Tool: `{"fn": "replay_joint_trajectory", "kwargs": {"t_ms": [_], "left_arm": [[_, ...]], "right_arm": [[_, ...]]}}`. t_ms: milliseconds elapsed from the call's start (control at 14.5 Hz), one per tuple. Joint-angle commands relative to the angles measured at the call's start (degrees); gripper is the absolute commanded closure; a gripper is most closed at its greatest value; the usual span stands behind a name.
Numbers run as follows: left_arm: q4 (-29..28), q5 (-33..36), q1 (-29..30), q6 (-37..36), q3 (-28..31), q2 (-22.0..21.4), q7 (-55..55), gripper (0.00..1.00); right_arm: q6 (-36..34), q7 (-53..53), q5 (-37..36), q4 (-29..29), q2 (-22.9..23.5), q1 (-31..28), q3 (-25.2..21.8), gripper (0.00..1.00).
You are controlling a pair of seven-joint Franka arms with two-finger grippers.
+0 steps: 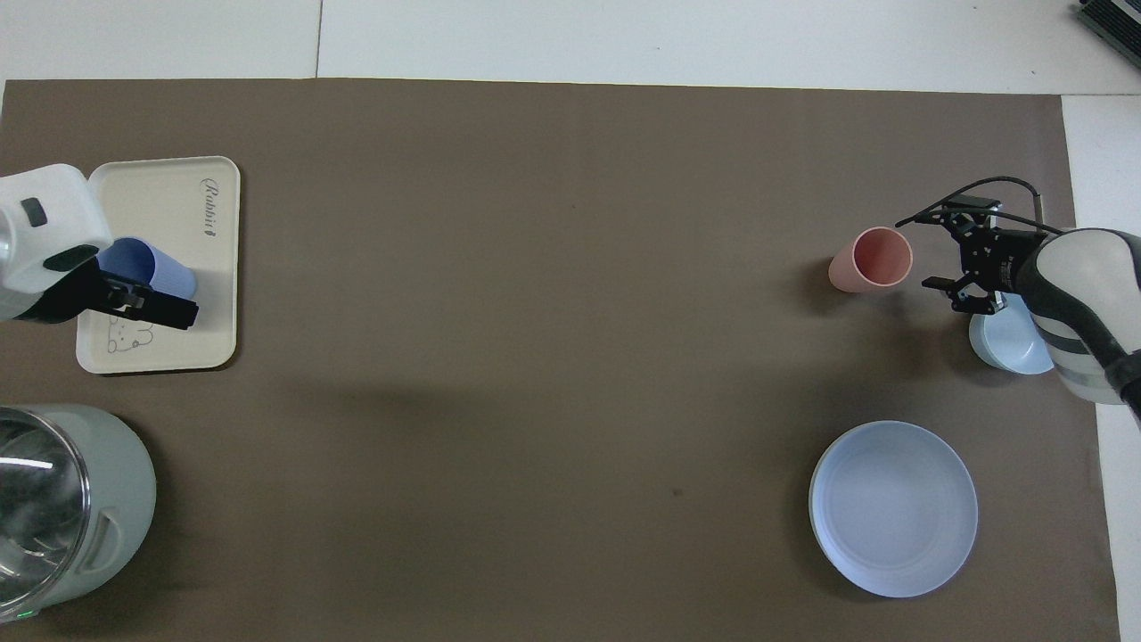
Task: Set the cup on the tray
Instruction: 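Open the left gripper and release the cup on the tray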
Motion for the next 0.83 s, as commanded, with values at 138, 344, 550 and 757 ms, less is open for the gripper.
{"fn": "replay_joint_trajectory", "kwargs": {"t_ms": [138,344,550,757], "left_arm": [[0.4,1.6,-5.7,-1.7,0.8,-2.5,-9.7,0.0],[5.8,1.4,-5.2,-6.2,0.8,-2.3,-9.7,0.0],[16.4,1.0,-4.8,-15.4,1.3,0.1,-9.5,0.0],[23.9,1.6,-4.7,-23.2,1.6,3.5,-9.3,0.0]], "right_arm": [[1.4,-7.5,-1.8,-1.0,-3.3,-0.5,0.0,0.01],[0.6,-7.8,-10.9,-2.1,-7.4,-1.2,0.0,0.01],[-5.4,-7.7,-20.5,-2.2,-11.1,-1.3,0.1,0.01],[-12.2,-7.6,-30.4,-2.1,-14.4,0.6,0.4,0.01]]}}
